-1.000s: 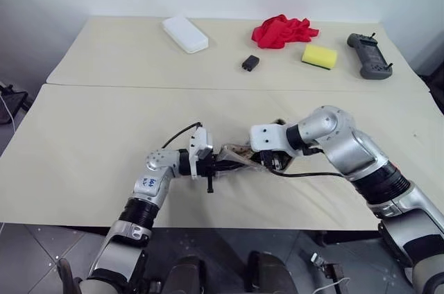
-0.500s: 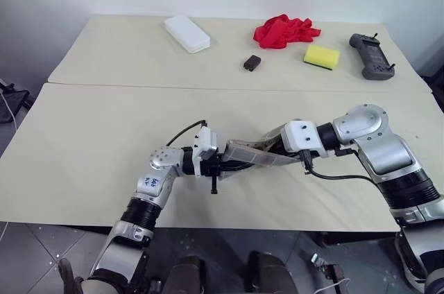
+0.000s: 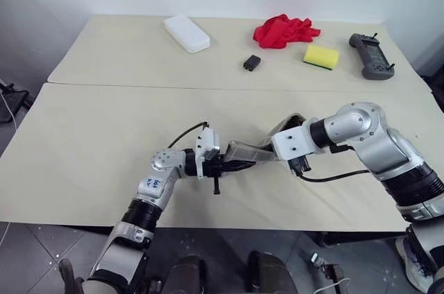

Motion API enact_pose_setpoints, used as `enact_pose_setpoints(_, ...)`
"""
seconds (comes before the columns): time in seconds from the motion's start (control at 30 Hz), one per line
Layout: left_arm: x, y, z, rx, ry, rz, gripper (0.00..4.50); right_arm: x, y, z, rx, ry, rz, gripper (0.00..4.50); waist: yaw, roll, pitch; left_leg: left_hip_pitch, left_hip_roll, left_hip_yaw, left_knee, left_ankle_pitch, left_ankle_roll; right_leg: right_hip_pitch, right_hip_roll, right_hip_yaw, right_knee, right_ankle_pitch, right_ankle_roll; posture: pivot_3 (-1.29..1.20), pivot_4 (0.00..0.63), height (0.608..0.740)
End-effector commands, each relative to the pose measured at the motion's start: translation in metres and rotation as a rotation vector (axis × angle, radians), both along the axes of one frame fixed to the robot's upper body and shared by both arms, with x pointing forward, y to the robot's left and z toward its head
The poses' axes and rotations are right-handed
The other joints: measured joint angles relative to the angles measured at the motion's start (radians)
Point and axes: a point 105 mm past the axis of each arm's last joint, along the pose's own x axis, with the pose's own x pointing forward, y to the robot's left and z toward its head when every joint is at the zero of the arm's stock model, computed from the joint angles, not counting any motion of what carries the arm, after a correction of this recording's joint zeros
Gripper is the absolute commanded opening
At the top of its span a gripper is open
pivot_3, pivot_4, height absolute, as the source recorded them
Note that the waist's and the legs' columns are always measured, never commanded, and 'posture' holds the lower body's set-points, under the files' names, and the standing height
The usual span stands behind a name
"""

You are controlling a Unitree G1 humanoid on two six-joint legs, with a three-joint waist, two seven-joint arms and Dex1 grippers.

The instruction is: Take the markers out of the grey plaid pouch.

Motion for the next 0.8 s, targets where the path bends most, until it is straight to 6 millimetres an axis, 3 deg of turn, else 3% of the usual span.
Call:
enact_pose_setpoints(0.03, -0.003, 0.023, -0.021, 0.048, 0.067, 0.031, 0.00, 0.009, -0.043, 0.043, 0.157, -0.034, -0.121, 0.44, 0.000, 0.000, 0.000, 0.000, 0.000, 0.000, 0.000, 0.000, 0.000, 0.000, 0.000, 0.000, 0.000, 0.000, 0.000, 0.00, 0.150, 0.740)
enact_pose_setpoints(0.13, -0.004, 0.023, -0.022, 0.047, 0.069, 0.030, 0.00, 0.007, -0.041, 0.046, 0.232, -0.027, -0.089, 0.44, 0.001, 0.000, 0.000, 0.000, 0.000, 0.000, 0.000, 0.000, 0.000, 0.000, 0.000, -0.001, -0.001, 0.000, 0.000, 0.00, 0.150, 0.740)
enact_pose_setpoints(0.27, -0.001, 0.023, -0.020, 0.041, 0.066, 0.041, 0.00, 0.017, -0.048, 0.046, 0.257, -0.027, -0.171, 0.44, 0.001, 0.000, 0.000, 0.000, 0.000, 0.000, 0.000, 0.000, 0.000, 0.000, 0.000, -0.001, 0.000, 0.000, 0.000, 0.00, 0.150, 0.740)
enact_pose_setpoints(0.4, -0.003, 0.021, -0.022, 0.046, 0.068, 0.032, 0.00, 0.025, -0.039, 0.059, 0.481, 0.044, -0.243, 0.44, 0.000, 0.000, 0.000, 0.000, 0.000, 0.000, 0.000, 0.000, 0.000, 0.000, 0.000, -0.001, 0.000, 0.000, 0.000, 0.00, 0.150, 0.740)
enact_pose_setpoints(0.57, -0.005, 0.021, -0.023, 0.055, 0.066, 0.026, 0.00, 0.034, -0.051, 0.046, 0.427, 0.066, -0.343, 0.44, 0.001, 0.000, 0.000, 0.000, 0.000, 0.000, 0.000, 0.000, 0.000, 0.000, 0.000, -0.001, 0.000, 0.000, 0.000, 0.00, 0.150, 0.740)
enact_pose_setpoints(0.77, -0.005, 0.022, -0.023, 0.058, 0.064, 0.026, 0.00, 0.004, -0.019, 0.064, 0.560, 0.181, -0.083, 0.44, 0.001, 0.000, 0.000, 0.000, 0.000, 0.000, 0.000, 0.000, 0.000, 0.000, 0.000, -0.001, 0.000, 0.000, 0.000, 0.00, 0.150, 0.740)
enact_pose_setpoints(0.8, -0.004, 0.022, -0.022, 0.054, 0.068, 0.030, 0.00, 0.003, -0.021, 0.056, 0.399, 0.077, -0.043, 0.44, 0.001, 0.000, 0.000, 0.000, 0.000, 0.000, 0.000, 0.000, 0.000, 0.000, 0.000, -0.001, 0.000, 0.000, 0.000, 0.00, 0.150, 0.740)
